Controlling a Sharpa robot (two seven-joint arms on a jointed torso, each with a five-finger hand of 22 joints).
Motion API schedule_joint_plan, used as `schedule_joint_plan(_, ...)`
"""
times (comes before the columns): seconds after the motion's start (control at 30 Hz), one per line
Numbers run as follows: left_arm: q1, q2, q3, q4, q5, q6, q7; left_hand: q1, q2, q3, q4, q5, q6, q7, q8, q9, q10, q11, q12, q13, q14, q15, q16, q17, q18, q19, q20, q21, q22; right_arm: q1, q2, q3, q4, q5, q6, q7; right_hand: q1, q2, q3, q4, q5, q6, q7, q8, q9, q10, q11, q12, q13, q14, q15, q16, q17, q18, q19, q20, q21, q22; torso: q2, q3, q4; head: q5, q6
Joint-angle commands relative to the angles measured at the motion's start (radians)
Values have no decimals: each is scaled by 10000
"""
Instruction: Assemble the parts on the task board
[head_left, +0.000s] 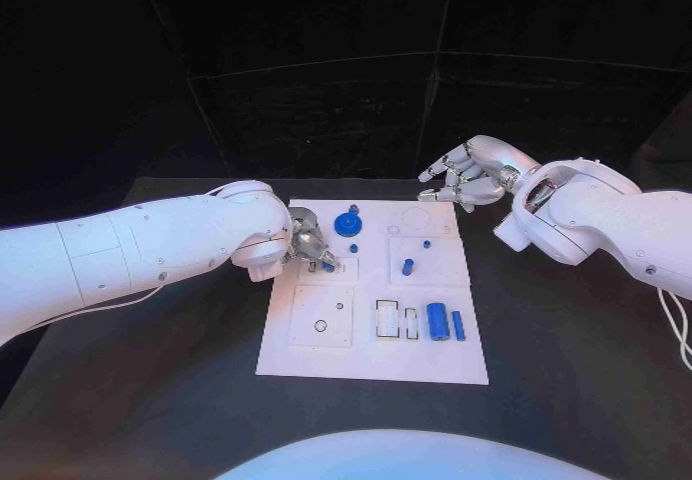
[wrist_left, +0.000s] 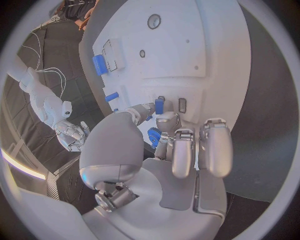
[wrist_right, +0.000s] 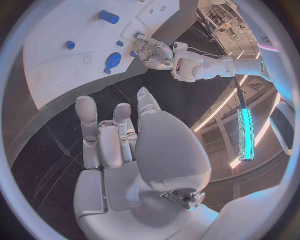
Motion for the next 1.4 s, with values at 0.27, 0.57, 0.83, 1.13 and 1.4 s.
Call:
schedule_joint_plan(0.27,-26,-3,-22,2,-178,246,-171,-31,63,1709,-1695,50,14,-71,114,37,80,-24,68,19,1055,-22,30,2634,-133,102,25,-2,12,20,10,7,7,-55,30,45,92,-1,-58,21,50,-15,-57,56,-2,-23,-22,-38,-10,214,-67,-36,-9,191,-39,-3,-69,-9,-5,-4,4,14,3)
schedule_joint_plan(0.57,-26,3,-22,21,-179,268,-181,-115,55,1699,-1681,51,49,-98,170,63,100,-42,70,8,1055,-32,30,2634,-133,103,19,-3,18,20,25,7,0,-72,33,43,92,-1,-58,21,50,-15,-57,56,-2,-23,-22,-38,-10,214,-67,-36,-9,191,-39,-3,-69,-9,-1,-3,-4,35,-24)
schedule_joint_plan(0.83,-26,2,-21,43,-179,324,-163,-197,60,1706,-1672,59,105,-138,237,91,180,-73,155,88,1055,-51,30,2634,-137,112,6,9,44,20,33,7,-5,-83,34,42,92,-1,-58,21,50,-15,-57,56,-2,-23,-22,-38,-10,214,-67,-36,-9,191,-39,-3,-69,-9,-4,0,0,37,-52)
schedule_joint_plan(1.13,-24,25,-19,-32,-179,408,-129,-520,143,1702,-1529,60,245,-221,333,110,378,-135,360,289,1055,-95,30,2634,-155,148,-31,56,138,20,45,7,-15,-92,36,34,92,-1,-58,21,50,-15,-57,56,-2,-23,-22,-38,-10,214,-67,-36,-9,191,-39,-3,-69,-9,0,1,-6,41,-66)
schedule_joint_plan(1.4,-20,148,-18,-162,-178,590,-183,-958,186,1399,-1296,18,366,-287,336,67,475,-182,464,393,1055,-131,30,2634,-171,179,-64,94,221,20,54,7,-7,-109,62,16,92,-1,-58,21,50,-15,-57,56,-2,-23,-22,-38,-10,214,-67,-36,-9,191,-39,-3,-69,-9,-1,5,-3,37,-79)
